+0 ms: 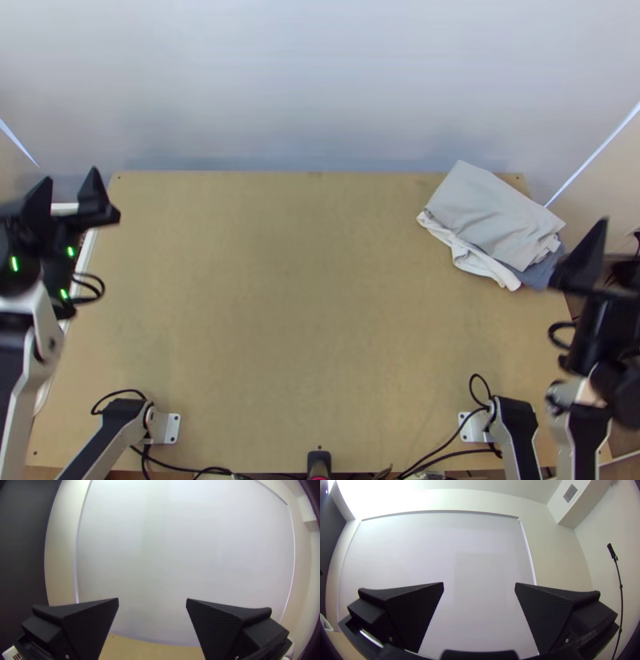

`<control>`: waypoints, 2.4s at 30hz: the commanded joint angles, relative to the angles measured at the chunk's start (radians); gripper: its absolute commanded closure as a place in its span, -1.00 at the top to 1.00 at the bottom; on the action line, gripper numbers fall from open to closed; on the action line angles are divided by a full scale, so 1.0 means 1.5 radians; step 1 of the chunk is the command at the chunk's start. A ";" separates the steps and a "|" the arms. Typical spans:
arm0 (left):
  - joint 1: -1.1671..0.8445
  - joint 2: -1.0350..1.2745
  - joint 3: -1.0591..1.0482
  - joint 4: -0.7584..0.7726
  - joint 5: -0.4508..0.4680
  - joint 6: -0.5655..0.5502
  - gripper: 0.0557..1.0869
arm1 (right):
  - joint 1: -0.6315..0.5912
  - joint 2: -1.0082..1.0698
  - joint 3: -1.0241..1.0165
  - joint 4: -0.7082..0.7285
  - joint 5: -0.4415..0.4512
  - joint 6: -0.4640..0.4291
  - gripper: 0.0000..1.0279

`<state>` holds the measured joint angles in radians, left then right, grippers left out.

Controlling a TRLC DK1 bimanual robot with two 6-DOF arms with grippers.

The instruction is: Fold the t-shirt

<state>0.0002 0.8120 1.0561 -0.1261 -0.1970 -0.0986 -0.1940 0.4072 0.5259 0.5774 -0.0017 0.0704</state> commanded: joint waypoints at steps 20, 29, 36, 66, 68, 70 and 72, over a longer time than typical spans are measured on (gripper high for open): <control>-0.138 -0.528 -0.673 0.391 -0.064 0.123 0.90 | 0.133 -0.276 -0.349 -0.170 -0.006 0.066 0.93; -0.090 -0.542 -0.706 0.235 -0.062 0.034 0.90 | 0.136 -0.274 -0.345 -0.387 -0.006 0.143 0.93; -0.035 -0.538 -0.706 0.122 -0.061 0.046 0.90 | 0.139 -0.274 -0.345 -0.387 -0.005 0.144 0.93; 0.011 -0.541 -0.706 0.123 -0.057 0.048 0.90 | 0.139 -0.274 -0.345 -0.387 -0.004 0.144 0.93; 0.011 -0.541 -0.706 0.123 -0.057 0.048 0.90 | 0.139 -0.274 -0.345 -0.388 -0.004 0.144 0.93; 0.011 -0.541 -0.706 0.123 -0.057 0.048 0.90 | 0.139 -0.274 -0.345 -0.387 -0.004 0.144 0.93; 0.011 -0.541 -0.706 0.123 -0.057 0.048 0.90 | 0.139 -0.274 -0.345 -0.387 -0.004 0.144 0.93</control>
<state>0.0162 -0.0002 -0.0029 0.0601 -0.2813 -0.0265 0.0139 -0.0032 0.0074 -0.0029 -0.0078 0.2867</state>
